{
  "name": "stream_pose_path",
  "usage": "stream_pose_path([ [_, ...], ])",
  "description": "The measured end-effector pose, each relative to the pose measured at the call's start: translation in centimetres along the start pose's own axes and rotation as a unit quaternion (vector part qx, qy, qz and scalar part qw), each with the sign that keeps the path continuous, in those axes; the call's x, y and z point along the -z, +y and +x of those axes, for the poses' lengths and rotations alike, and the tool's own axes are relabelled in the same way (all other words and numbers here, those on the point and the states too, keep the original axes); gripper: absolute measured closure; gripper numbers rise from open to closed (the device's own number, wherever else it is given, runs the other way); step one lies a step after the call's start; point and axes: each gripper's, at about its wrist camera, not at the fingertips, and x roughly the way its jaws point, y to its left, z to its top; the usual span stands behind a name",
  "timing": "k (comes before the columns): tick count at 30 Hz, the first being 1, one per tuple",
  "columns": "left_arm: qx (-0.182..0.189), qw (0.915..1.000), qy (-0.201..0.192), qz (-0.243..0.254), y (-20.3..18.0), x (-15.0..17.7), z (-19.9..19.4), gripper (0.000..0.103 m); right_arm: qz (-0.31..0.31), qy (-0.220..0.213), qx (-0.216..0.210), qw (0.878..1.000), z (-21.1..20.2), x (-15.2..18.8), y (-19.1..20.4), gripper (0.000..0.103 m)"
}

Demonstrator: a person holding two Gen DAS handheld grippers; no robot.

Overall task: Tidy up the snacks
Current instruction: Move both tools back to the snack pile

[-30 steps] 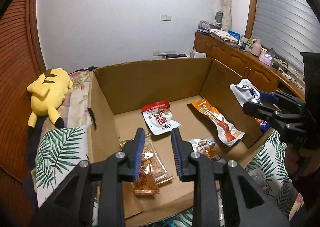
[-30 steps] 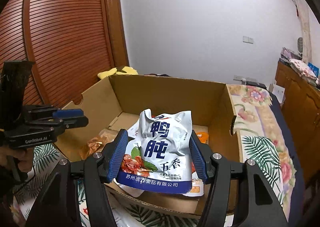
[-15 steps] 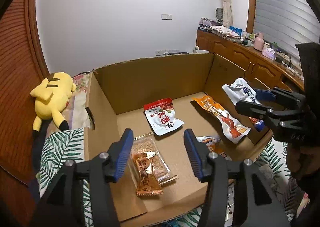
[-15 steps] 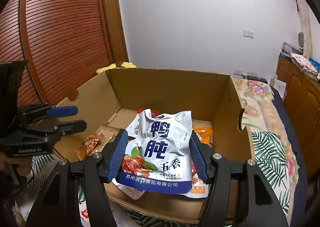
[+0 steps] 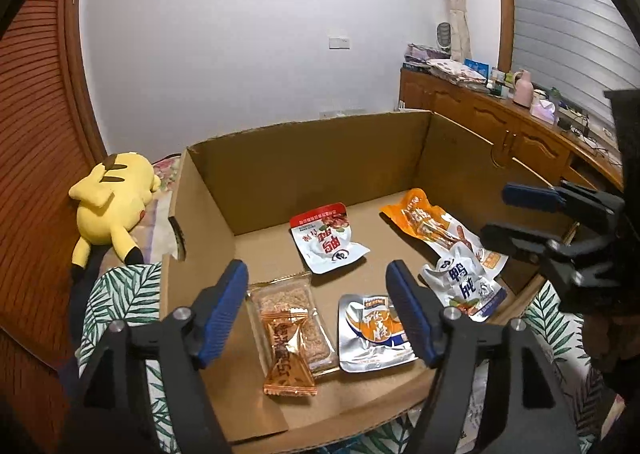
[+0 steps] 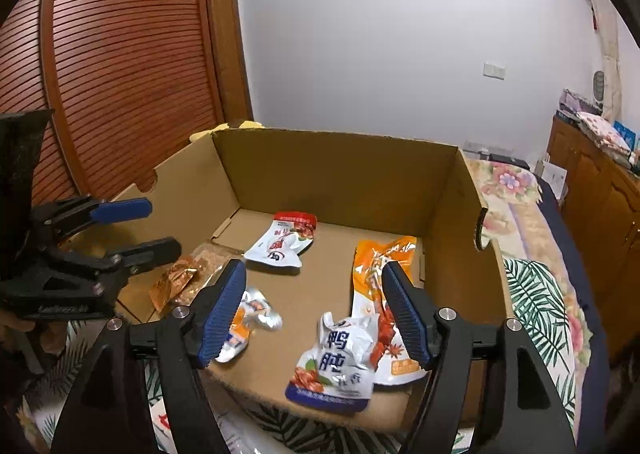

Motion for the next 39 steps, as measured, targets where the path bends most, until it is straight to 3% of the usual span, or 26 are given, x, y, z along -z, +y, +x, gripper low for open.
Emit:
stream_pose_path([
  [9,-0.003,1.0,0.004,-0.005,-0.1,-0.1,-0.5,0.031,0.005,-0.022,-0.009,1.0,-3.8,1.4,1.0,0.028],
  [17,-0.019,0.9993,-0.027,0.015,-1.2,0.9,-5.1,0.031,0.025,-0.03,-0.038,0.999,-8.0,4.4,3.1,0.027],
  [28,0.016,0.9998,-0.008,0.006,-2.7,6.6,-9.9,0.031,0.046,0.026,-0.025,0.998,-9.8,11.4,6.3,0.027],
  [39,0.028,0.9988,0.033,0.023,-4.3,11.5,-10.6,0.03,0.046,0.068,-0.007,0.997,-8.6,14.3,7.7,0.027],
])
